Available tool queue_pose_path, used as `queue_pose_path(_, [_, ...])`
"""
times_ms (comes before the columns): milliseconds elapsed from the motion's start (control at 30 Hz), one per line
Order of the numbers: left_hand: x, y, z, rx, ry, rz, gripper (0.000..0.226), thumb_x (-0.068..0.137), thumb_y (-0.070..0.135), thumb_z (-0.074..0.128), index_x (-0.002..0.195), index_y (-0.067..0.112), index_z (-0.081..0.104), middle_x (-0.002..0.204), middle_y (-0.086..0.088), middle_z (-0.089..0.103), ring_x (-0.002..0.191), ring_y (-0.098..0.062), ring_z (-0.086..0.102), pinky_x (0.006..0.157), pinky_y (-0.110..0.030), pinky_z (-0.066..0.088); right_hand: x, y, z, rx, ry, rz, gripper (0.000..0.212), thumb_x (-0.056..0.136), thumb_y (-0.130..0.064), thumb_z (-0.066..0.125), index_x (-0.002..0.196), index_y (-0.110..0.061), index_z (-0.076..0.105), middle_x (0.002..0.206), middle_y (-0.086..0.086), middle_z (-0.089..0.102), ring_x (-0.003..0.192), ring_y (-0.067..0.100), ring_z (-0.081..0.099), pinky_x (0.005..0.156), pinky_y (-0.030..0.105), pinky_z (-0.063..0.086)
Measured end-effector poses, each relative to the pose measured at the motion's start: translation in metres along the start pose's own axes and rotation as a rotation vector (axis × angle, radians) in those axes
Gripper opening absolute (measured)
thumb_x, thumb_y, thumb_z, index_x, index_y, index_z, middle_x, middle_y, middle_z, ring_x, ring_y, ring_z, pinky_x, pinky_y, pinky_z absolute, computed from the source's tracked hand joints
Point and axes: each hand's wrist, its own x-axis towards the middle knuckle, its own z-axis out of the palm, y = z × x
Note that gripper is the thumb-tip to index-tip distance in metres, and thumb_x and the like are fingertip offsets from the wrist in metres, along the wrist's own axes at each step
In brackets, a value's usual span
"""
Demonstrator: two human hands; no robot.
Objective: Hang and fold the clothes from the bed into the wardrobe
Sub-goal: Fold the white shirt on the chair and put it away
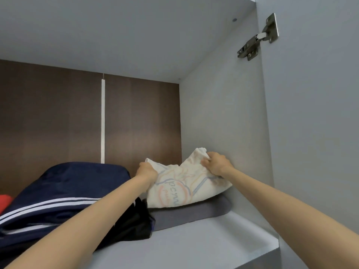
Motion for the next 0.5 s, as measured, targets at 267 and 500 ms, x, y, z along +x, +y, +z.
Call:
queue_pose_path(267, [-0.011, -0.001, 0.020, 0.779, -0.043, 0.336, 0.046, 0.102, 0.040, 0.032, 0.142, 0.021, 0.040, 0.146, -0.010, 0.039, 0.130, -0.031, 0.040, 0.099, -0.039, 0.037, 0.004, -0.009, 0.054, -0.250, -0.089, -0.247, 0.044, 0.100, -0.038, 0.040, 0.144, -0.031, 0.038, 0.141, 0.004, 0.051, 0.132, 0.027, 0.042, 0.105, 0.039, 0.035])
queue_pose_path(500, [-0.018, -0.033, 0.062, 0.734, -0.230, 0.255, 0.057, 0.100, 0.051, 0.010, 0.150, 0.028, 0.025, 0.150, -0.012, 0.036, 0.136, -0.033, 0.035, 0.108, -0.043, 0.029, -0.012, 0.006, 0.082, -0.333, -0.255, -0.138, 0.049, 0.101, -0.043, 0.014, 0.142, -0.037, 0.041, 0.149, 0.004, 0.044, 0.137, 0.030, 0.033, 0.112, 0.048, 0.015])
